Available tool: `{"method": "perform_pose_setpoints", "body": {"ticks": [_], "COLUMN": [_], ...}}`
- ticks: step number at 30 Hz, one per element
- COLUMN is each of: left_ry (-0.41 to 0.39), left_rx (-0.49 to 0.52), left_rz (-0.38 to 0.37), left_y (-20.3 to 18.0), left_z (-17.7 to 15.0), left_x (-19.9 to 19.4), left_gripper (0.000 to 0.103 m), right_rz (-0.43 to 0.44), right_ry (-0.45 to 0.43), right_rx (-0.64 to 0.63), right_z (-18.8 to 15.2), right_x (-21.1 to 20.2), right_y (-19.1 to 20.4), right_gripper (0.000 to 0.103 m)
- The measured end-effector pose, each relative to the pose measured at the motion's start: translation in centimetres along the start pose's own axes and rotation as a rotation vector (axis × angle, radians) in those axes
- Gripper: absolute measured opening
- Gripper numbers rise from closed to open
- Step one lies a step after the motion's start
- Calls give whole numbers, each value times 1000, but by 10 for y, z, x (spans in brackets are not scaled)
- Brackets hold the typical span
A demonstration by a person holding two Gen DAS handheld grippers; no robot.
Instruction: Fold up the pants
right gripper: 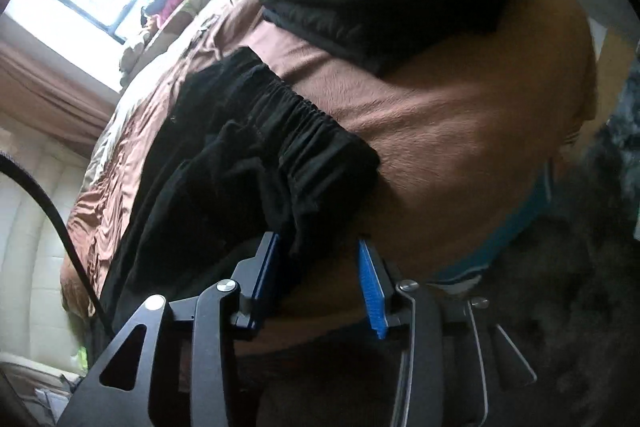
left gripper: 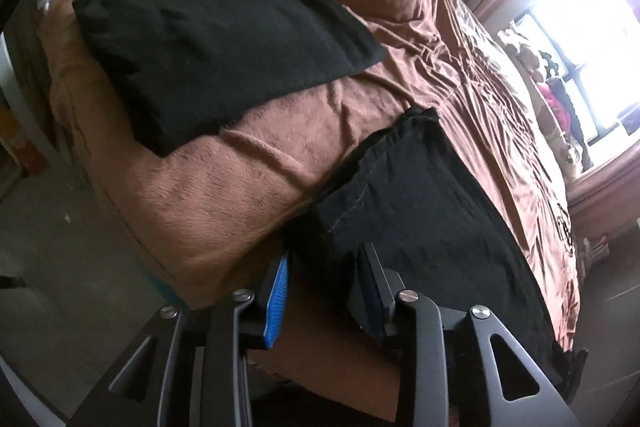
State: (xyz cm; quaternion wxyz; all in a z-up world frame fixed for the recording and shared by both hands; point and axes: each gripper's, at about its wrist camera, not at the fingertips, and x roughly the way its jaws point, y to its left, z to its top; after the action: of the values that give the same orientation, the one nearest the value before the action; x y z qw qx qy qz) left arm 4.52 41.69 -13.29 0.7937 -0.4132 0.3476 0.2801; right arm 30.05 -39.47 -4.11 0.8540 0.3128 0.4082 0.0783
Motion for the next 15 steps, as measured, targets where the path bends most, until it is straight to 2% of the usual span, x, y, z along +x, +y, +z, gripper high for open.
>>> {"method": "perform_pose_setpoints", "body": {"ticks": [5,11,15], "left_ry": [-59,-91,-113], "left_rx": [36,107,156], "left_rz": [0,-26,-84], "left_y": [-4,-31,-70], "left_z": [5,6,1], "left_x": [-27,-50,-68], "left_gripper": [49,49,49], "right_rz": [-29,-22,2], "right_ry": [-89,-169,-204], "right_rx": [-102,-268,-345], "right_z": [-9,-21,-34], "right_x": [-33,-59,-75], "right_y": [18,63,80], "right_gripper": [37,37,37]}}
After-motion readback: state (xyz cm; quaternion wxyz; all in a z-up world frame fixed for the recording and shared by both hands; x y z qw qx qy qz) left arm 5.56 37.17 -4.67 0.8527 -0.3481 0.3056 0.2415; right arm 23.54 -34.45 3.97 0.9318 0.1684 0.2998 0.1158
